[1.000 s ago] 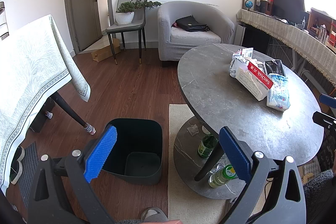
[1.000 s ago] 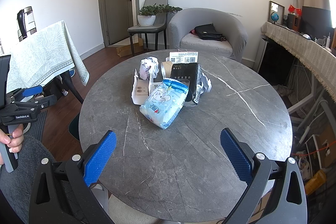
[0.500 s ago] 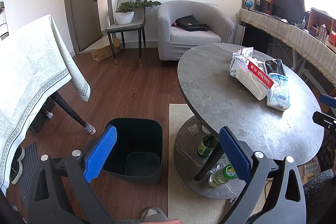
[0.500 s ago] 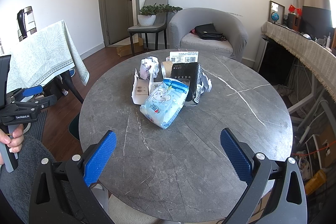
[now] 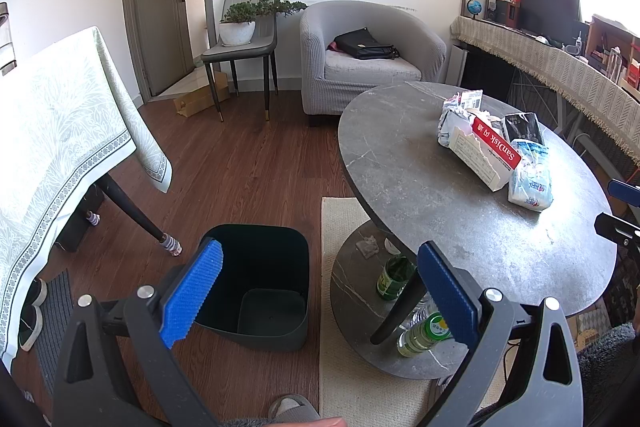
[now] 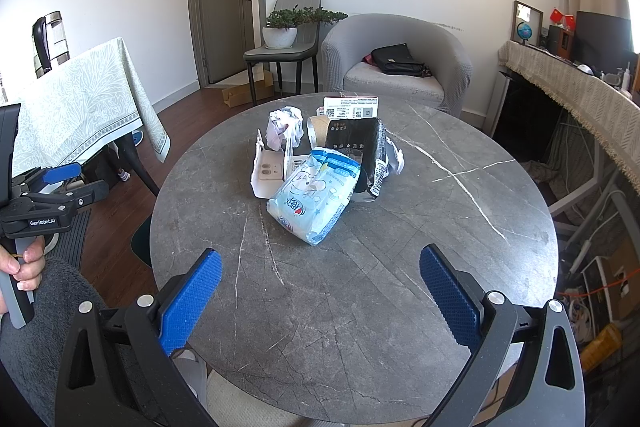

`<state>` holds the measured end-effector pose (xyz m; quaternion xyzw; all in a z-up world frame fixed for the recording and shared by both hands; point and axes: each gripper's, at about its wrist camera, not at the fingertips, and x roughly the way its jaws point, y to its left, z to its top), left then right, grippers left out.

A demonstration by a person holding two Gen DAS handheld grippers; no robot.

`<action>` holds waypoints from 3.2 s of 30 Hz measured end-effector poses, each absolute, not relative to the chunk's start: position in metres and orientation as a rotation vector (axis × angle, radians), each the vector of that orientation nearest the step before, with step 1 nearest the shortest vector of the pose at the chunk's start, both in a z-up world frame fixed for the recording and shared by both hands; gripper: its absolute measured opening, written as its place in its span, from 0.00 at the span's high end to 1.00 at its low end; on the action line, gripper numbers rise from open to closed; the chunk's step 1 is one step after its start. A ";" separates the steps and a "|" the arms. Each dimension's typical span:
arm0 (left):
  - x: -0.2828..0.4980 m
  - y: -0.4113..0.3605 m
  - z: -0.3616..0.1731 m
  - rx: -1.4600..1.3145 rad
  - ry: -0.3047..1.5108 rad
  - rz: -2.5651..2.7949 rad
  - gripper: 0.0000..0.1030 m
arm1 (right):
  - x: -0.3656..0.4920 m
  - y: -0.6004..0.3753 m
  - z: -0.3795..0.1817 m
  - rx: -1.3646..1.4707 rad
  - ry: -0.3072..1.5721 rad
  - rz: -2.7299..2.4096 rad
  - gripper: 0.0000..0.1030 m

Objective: Collect trash

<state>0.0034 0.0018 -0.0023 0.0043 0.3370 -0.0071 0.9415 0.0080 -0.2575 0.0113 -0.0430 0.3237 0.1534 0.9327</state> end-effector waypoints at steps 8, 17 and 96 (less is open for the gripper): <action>0.003 0.002 -0.002 0.009 0.688 -0.014 0.03 | 0.008 -0.257 0.011 -0.089 0.663 0.314 0.03; 0.003 0.002 -0.002 0.008 0.689 -0.015 0.03 | 0.009 -0.258 0.012 -0.087 0.664 0.314 0.03; 0.218 -0.103 -0.005 -0.193 0.899 -0.464 0.67 | 0.107 -0.263 -0.023 0.341 0.942 0.490 0.68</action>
